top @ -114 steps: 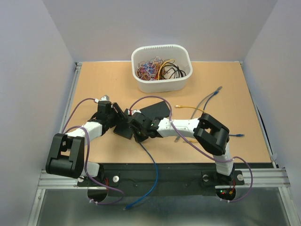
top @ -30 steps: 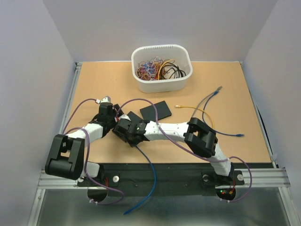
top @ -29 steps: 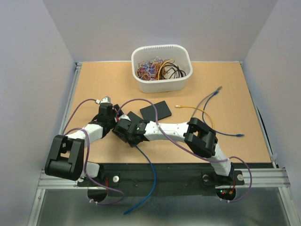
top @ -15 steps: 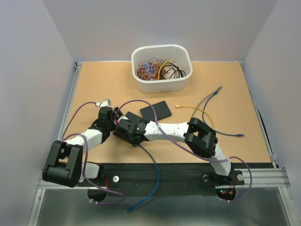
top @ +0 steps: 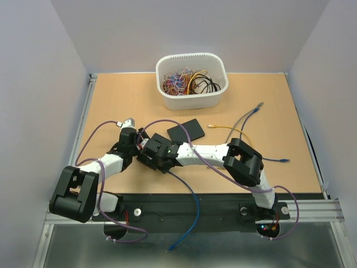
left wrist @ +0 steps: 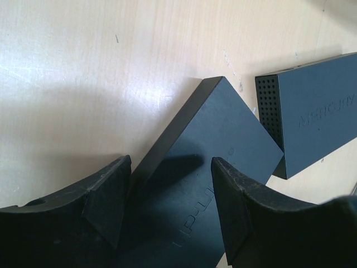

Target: Insert the plug into the switch port

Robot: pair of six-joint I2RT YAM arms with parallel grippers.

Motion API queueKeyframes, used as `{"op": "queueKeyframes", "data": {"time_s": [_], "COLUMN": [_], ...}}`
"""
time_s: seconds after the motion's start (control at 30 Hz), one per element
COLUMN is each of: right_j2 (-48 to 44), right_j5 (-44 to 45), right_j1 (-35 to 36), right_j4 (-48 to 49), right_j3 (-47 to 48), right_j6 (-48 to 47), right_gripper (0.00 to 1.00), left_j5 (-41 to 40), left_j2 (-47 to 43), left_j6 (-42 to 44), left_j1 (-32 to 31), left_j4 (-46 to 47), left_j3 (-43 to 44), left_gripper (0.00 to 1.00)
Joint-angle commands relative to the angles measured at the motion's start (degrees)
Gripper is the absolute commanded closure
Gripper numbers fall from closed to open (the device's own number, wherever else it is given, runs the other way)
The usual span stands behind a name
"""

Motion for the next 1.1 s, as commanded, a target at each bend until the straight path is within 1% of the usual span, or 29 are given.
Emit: {"op": "queueKeyframes", "data": {"time_s": [0.0, 0.2, 0.47, 0.9, 1.07], "right_j2": [-3.39, -4.63, -3.84, 2.14, 4.25], "right_j5": [-0.87, -1.4, -3.07, -4.12, -4.57], "right_j1": [-1.85, -3.17, -3.96, -5.98, -6.07], "right_j4": [14.48, 16.06, 17.38, 19.31, 23.79], "right_j3": [0.31, -0.66, 0.66, 11.03, 13.49], "right_j6": [-2.91, -3.7, -4.58, -2.56, -1.68], "right_gripper": [1.0, 0.99, 0.99, 0.99, 1.0], "left_j5": [6.29, 6.03, 4.54, 4.45, 4.62], "left_j2": [0.0, -0.61, -0.53, 0.18, 0.62], "left_j6": [-2.48, -3.71, -4.68, -8.9, -9.69], "left_j1": [-4.69, -6.09, -8.56, -13.21, -14.36], "left_j4": [-3.08, -2.38, -2.03, -0.09, 0.35], "left_j3": [-2.52, -3.84, -4.2, -5.07, -4.55], "left_gripper": [0.31, 0.31, 0.31, 0.31, 0.31]}}
